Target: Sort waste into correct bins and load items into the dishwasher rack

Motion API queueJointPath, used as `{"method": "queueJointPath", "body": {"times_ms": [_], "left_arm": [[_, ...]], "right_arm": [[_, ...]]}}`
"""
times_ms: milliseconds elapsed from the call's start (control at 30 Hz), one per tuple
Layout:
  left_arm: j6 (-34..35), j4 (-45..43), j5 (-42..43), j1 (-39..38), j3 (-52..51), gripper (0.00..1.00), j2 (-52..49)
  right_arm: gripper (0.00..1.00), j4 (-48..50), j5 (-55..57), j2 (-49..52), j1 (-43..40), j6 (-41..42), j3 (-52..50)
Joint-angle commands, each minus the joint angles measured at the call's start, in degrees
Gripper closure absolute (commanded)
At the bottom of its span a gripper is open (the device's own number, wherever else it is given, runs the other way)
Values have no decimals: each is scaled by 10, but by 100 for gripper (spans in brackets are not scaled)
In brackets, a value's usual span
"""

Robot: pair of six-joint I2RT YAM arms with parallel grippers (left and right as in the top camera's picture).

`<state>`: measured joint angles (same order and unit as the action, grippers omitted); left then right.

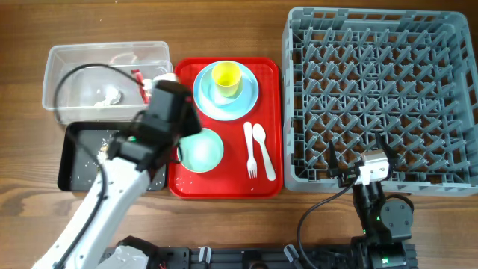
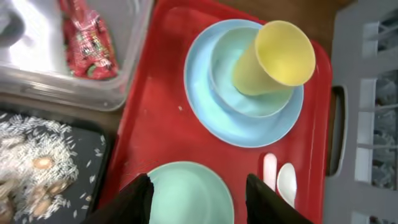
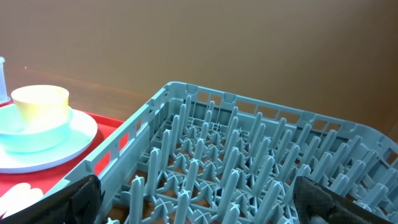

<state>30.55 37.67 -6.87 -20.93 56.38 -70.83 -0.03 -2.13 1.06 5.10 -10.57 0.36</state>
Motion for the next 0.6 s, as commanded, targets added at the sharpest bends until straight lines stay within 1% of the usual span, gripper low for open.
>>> {"method": "queueJointPath", "body": {"times_ms": [0,100,133,167,200,267,300,333,433,500,533,567], "left_arm": [[2,36,35,70,6,52,50],[2,57,86,138,6,62,102],[2,57,97,151,6,63,117],[3,55,106,171,6,62,147],[4,54,112,181,6,57,170],[4,55,116,185,6,27,202],[4,56,116,185,6,16,215],[4,57,116,185,6,0,226],[4,57,116,185,6,0,233],[4,57,116,185,6,0,229],[4,57,116,185,6,0,227],[4,57,116,185,6,0,224]], "right_arm": [[0,2,-3,-3,-1,0,-1],[0,2,-3,-3,-1,1,-1],[0,2,-3,-3,-1,1,-1],[0,2,-3,-3,-1,1,-1],[0,2,-3,-3,-1,1,-1],[0,2,-3,-3,-1,1,-1],[0,2,-3,-3,-1,1,-1],[0,2,-4,-3,-1,1,-1],[0,9,-41,-3,-1,2,-1],[0,32,-104,-3,-1,13,-1],[0,45,-142,-3,-1,45,-1],[0,63,-157,-3,-1,123,0]]}}
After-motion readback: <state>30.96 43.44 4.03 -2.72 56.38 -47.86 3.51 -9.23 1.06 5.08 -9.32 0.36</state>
